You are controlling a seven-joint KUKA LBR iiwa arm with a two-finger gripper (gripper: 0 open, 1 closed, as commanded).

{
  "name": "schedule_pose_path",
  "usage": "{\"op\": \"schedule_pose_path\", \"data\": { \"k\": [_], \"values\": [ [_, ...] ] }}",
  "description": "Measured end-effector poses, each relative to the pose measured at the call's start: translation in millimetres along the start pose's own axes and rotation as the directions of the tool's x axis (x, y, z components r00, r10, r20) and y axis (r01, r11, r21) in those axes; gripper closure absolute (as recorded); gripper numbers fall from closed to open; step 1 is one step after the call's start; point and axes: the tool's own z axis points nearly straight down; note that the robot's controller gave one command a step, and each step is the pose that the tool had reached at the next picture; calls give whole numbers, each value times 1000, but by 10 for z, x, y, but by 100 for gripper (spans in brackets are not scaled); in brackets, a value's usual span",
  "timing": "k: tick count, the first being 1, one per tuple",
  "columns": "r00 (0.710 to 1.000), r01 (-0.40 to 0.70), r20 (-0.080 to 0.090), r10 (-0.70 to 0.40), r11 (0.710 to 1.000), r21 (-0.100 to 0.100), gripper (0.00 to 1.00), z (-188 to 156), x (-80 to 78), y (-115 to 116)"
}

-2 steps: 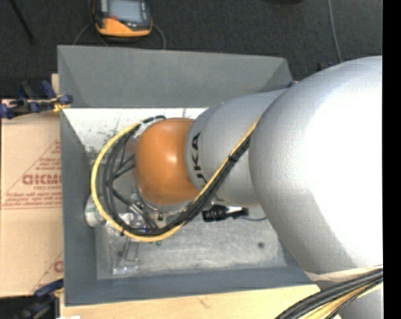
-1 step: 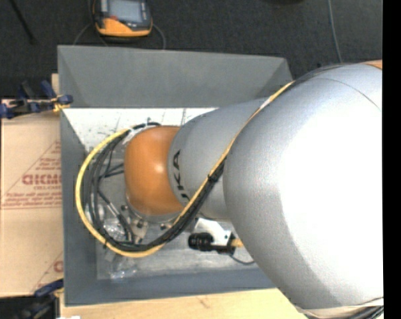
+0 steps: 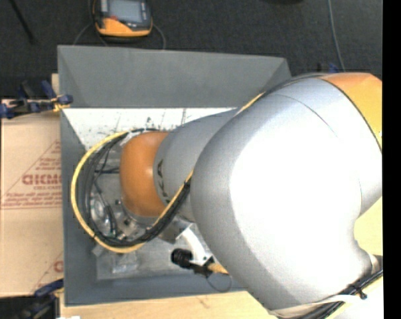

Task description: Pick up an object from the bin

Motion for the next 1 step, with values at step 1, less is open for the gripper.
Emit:
{"op": "schedule_pose_path", "data": {
  "k": [1],
  "values": [
    [998,60,13,-59,998,-16,0,-17,-71,-297]
  ]
}}
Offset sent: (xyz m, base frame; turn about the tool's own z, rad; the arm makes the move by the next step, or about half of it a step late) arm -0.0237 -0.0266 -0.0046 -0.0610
